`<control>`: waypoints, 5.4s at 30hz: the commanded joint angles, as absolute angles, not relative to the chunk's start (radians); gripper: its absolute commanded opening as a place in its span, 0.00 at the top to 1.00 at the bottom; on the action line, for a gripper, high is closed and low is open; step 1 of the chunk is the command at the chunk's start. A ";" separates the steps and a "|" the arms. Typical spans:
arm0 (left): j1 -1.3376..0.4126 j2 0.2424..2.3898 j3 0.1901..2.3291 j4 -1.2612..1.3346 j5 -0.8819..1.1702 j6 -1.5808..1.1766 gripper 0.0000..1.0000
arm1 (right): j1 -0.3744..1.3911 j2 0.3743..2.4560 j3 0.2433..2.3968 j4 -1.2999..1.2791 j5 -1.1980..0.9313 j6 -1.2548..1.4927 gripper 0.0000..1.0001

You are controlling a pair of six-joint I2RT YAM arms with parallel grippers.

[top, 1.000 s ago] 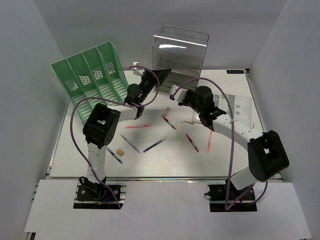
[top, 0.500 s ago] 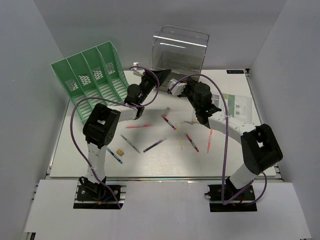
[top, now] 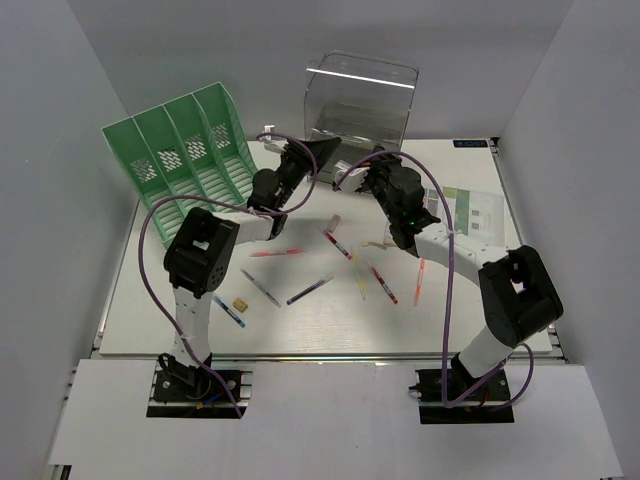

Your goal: Organize the desk

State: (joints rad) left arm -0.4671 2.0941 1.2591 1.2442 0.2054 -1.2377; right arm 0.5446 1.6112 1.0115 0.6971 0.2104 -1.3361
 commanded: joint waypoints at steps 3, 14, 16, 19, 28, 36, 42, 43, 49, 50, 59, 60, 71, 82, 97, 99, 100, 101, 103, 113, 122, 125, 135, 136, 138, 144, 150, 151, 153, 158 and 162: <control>-0.457 1.983 1.200 1.284 0.190 -1.230 0.39 | 0.541 1.592 1.040 0.805 0.212 -1.351 0.97; -0.448 1.881 0.993 1.272 0.155 -1.190 0.64 | 0.538 1.588 1.063 0.773 0.215 -1.315 0.97; -0.448 1.879 0.996 1.211 0.147 -1.174 0.75 | 0.537 1.588 1.071 0.764 0.213 -1.305 0.97; -0.448 1.878 1.029 1.093 0.130 -1.131 0.82 | 0.535 1.585 1.075 0.755 0.215 -1.292 0.97; -0.448 1.971 1.242 0.890 0.051 -1.074 0.83 | 0.534 1.585 1.095 0.738 0.212 -1.267 0.98; -0.448 2.048 1.338 0.906 0.015 -1.088 0.81 | 0.532 1.580 1.098 0.724 0.210 -1.255 0.98; -0.448 2.057 1.333 0.974 -0.051 -1.106 0.79 | 0.535 1.568 1.080 0.709 0.204 -1.224 0.98; -0.448 2.063 1.339 0.982 -0.051 -1.108 0.79 | 0.538 1.563 1.075 0.704 0.203 -1.220 0.98; -0.448 2.075 1.365 1.038 -0.015 -1.130 0.77 | 0.535 1.546 1.045 0.695 0.195 -1.209 0.94; -0.448 2.079 1.365 1.046 -0.009 -1.132 0.77 | 0.535 1.542 1.039 0.692 0.195 -1.204 0.93; -0.448 2.046 1.347 1.091 0.049 -1.146 0.77 | 0.537 1.451 0.947 0.644 0.150 -1.160 0.79; -0.448 2.043 1.345 1.094 0.054 -1.144 0.77 | 0.534 1.431 0.916 0.623 0.125 -1.131 0.75; -0.439 2.011 1.350 1.051 0.132 -1.120 0.76 | 0.528 1.391 0.945 -0.126 -0.402 -1.139 0.25; -0.420 2.008 1.391 0.999 0.163 -1.112 0.76 | 0.528 1.638 1.124 -0.256 -0.451 -1.391 0.34; -0.420 2.028 1.428 0.989 0.201 -1.114 0.76 | 0.528 1.880 1.336 -0.331 -0.442 -1.647 0.14; -0.420 2.029 1.424 1.002 0.196 -1.117 0.76 | 0.526 1.900 1.367 -0.372 -0.442 -1.683 0.16; -0.411 2.029 1.419 1.006 0.198 -1.118 0.76 | 0.526 1.928 1.383 -0.391 -0.442 -1.695 0.16; -0.411 2.029 1.416 1.011 0.198 -1.118 0.76 | 0.529 1.940 1.423 -0.411 -0.442 -1.715 0.18; -0.411 2.029 1.408 1.014 0.199 -1.118 0.76 | 0.525 1.976 1.459 -0.442 -0.449 -1.727 0.20; -0.411 2.052 1.434 1.017 0.210 -1.120 0.76 | 0.529 2.120 1.655 -0.577 -0.439 -1.821 0.31; -0.411 2.068 1.448 1.019 0.210 -1.126 0.76 | 0.532 2.184 1.701 -0.598 -0.387 -1.874 0.32; -0.411 2.071 1.456 1.014 0.213 -1.126 0.76 | 0.535 2.198 1.713 -0.601 -0.380 -1.910 0.32; -0.411 2.080 1.454 1.019 0.216 -1.124 0.76 | 0.554 2.260 1.796 -0.729 -0.321 -2.017 0.36; -0.411 2.085 1.456 1.019 0.216 -1.124 0.76 | 0.557 2.263 1.795 -0.738 -0.304 -2.029 0.37; -0.411 2.085 1.454 1.022 0.216 -1.124 0.76 | 0.560 2.263 1.786 -0.747 -0.290 -2.054 0.38; -0.411 2.089 1.453 1.026 0.216 -1.127 0.75 | 0.575 2.260 1.738 -0.762 -0.206 -2.158 0.44; -0.411 2.089 1.447 1.031 0.219 -1.126 0.75 | 0.603 2.263 1.716 -0.721 -0.178 -2.171 0.45; -0.411 2.091 1.447 1.031 0.219 -1.126 0.75 | 0.606 2.266 1.717 -0.719 -0.172 -2.175 0.45; -0.411 2.092 1.448 1.034 0.219 -1.126 0.75 | 0.615 2.269 1.723 -0.726 -0.166 -2.187 0.45; -0.411 2.095 1.442 1.040 0.221 -1.129 0.75 | 0.637 2.279 1.723 -0.753 -0.127 -2.227 0.45; -0.411 2.094 1.439 1.043 0.222 -1.129 0.75 | 0.656 2.293 1.721 -0.802 -0.086 -2.278 0.48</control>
